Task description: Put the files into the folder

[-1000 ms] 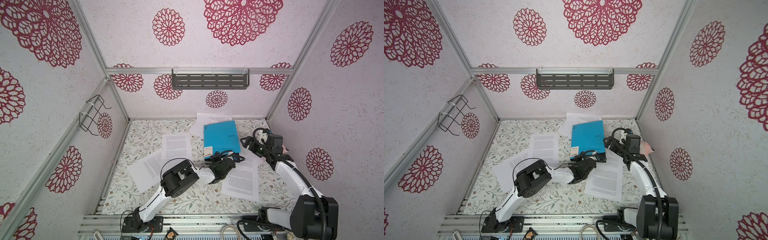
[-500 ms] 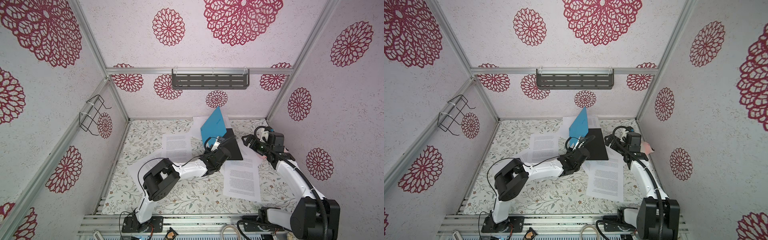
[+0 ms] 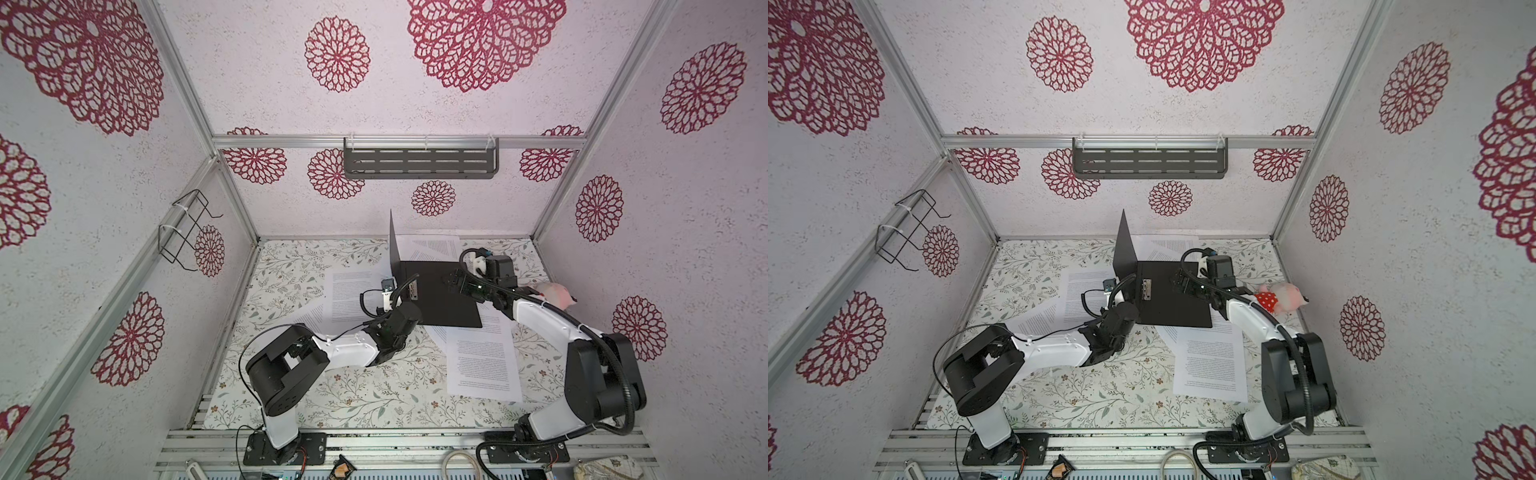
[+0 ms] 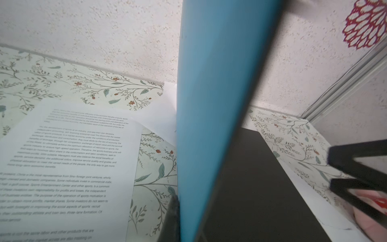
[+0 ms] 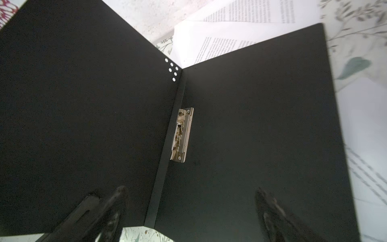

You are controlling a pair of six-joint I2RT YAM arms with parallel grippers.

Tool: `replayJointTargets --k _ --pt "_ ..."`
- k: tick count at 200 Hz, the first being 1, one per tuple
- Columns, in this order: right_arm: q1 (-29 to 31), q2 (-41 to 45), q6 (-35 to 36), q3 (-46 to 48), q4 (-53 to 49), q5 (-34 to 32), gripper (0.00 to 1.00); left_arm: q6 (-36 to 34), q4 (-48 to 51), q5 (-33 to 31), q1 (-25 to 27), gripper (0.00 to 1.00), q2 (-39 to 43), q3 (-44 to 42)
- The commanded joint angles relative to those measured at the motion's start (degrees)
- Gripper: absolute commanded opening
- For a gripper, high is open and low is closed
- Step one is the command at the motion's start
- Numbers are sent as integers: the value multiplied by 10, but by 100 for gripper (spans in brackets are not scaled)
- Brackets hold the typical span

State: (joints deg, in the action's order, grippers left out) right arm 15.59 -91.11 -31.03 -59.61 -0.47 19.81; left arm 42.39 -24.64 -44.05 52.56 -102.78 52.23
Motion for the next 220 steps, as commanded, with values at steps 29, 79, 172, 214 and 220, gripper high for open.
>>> replayJointTargets --k 29,79,172,214,220 --pt "44 -88 -2 -76 22 6 93 114 -107 27 -4 4 1 -96" --pt "71 -154 8 -133 -4 2 92 175 -179 43 -36 0 6 -157" --pt "105 -213 23 -185 -39 -12 91 155 -148 -52 -62 0 77 -203" --pt "116 -232 22 -192 -39 -11 90 159 -197 -25 -61 23 29 -211" --pt "118 -233 22 -192 -39 -11 90 156 -211 -23 -61 36 27 -216"
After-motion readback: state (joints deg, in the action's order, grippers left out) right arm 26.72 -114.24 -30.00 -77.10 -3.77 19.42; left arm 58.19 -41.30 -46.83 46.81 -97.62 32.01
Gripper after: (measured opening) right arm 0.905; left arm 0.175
